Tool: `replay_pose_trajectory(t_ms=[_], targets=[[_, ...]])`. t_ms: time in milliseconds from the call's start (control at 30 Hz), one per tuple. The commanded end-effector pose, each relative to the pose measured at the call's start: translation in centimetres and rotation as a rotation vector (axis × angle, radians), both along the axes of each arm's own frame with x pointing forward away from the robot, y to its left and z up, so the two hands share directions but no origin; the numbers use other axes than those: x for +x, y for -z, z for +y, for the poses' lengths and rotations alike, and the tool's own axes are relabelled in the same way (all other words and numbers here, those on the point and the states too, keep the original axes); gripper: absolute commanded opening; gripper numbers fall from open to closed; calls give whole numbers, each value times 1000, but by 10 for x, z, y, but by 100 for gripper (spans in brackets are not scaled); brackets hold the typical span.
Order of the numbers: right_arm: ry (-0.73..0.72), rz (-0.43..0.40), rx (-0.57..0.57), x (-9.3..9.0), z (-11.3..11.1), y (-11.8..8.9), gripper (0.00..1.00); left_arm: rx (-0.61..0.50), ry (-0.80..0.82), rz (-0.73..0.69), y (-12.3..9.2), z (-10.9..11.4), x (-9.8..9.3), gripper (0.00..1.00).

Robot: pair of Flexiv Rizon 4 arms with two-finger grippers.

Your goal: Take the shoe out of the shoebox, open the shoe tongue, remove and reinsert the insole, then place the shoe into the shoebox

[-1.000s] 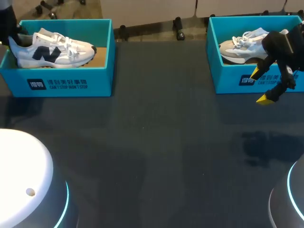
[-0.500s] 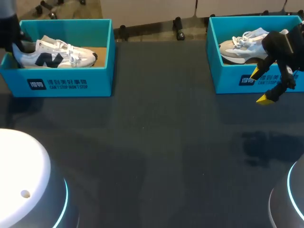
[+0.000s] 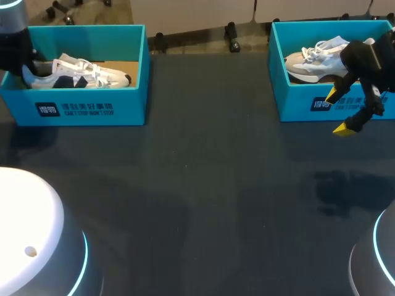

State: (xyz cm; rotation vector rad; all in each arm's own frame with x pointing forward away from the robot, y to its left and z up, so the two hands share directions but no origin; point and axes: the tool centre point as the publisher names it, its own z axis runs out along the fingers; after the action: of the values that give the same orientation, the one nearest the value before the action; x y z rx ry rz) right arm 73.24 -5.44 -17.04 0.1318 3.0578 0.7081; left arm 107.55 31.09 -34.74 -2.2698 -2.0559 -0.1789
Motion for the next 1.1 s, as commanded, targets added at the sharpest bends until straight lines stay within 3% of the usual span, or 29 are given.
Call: replay_pose_trajectory(t_ms=[33,567,600,633,867,1100], targets=[[-1,3,-2,2,1,1,100,5,-7,-12,5,-3,-4,0],[-1,3,-2,2,1,1,100,0,-51,47,26,-1,-5,0],[-1,3,-2,2,1,1,100,6,-49,48,27,-1,-6,15],[-1,3,-2,2,1,1,100,3,-43,52,27,-1,-7,38],[-1,3,-2,2,1,1,100,-19,-28,65,16,-1,-9,38],[-1,3,-2,2,1,1,100,-71,-13,53,-13,-8,-11,47]])
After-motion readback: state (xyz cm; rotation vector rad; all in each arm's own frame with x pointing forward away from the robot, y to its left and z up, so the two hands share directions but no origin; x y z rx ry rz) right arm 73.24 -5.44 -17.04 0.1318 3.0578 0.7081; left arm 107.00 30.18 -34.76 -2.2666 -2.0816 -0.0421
